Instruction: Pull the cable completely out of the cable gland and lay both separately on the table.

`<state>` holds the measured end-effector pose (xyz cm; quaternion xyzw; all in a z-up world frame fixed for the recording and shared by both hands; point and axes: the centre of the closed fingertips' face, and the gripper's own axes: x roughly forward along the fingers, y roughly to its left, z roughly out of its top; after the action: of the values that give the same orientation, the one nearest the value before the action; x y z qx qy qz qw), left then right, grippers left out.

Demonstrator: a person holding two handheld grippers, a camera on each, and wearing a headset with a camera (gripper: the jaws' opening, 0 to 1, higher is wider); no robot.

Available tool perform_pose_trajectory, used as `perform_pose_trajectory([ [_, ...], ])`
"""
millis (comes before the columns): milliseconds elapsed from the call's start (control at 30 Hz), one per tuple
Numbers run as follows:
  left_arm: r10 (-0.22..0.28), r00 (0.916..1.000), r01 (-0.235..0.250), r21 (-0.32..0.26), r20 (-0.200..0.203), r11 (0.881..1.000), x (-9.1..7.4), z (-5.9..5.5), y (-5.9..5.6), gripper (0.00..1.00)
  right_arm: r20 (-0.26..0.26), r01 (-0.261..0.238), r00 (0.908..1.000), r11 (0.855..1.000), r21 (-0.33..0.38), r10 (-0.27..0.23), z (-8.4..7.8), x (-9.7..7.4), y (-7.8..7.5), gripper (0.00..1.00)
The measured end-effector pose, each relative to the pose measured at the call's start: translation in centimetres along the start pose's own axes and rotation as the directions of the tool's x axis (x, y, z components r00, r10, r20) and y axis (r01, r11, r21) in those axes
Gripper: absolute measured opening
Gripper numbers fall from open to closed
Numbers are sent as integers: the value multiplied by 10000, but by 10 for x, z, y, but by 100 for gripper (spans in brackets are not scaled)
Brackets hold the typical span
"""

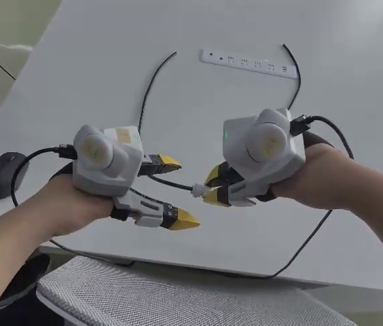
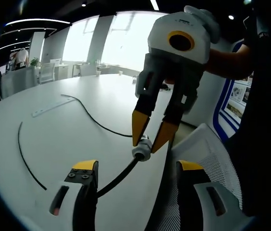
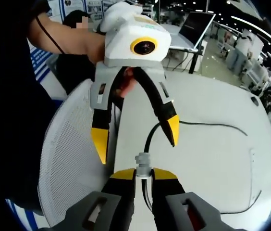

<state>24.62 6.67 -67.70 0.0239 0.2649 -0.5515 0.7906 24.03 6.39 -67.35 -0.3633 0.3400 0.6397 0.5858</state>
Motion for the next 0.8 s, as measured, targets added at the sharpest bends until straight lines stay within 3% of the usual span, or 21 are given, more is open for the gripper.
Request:
perform_pose_trajectory([
  [167,-176,9998,176,13,-21,9998,3,1,-3,62,104,80,9999,9999,-143,-78,1,-4,0,6],
  [333,-601,9979,603,-76,230,9982,6,12,-9,48,137,136,9998,9992,-366,-131,1,-8,-2,6],
  [500,-759,9959,766,-126,482,9970,7,20,-10,41,101,181,9998,9985,-524,-176,-2,-10,-3,6],
  [800,-898,9946,909,-207,516,9956,7,20,-10,29,42,277,9996,9966,-772,-275,-4,-8,-2,6],
])
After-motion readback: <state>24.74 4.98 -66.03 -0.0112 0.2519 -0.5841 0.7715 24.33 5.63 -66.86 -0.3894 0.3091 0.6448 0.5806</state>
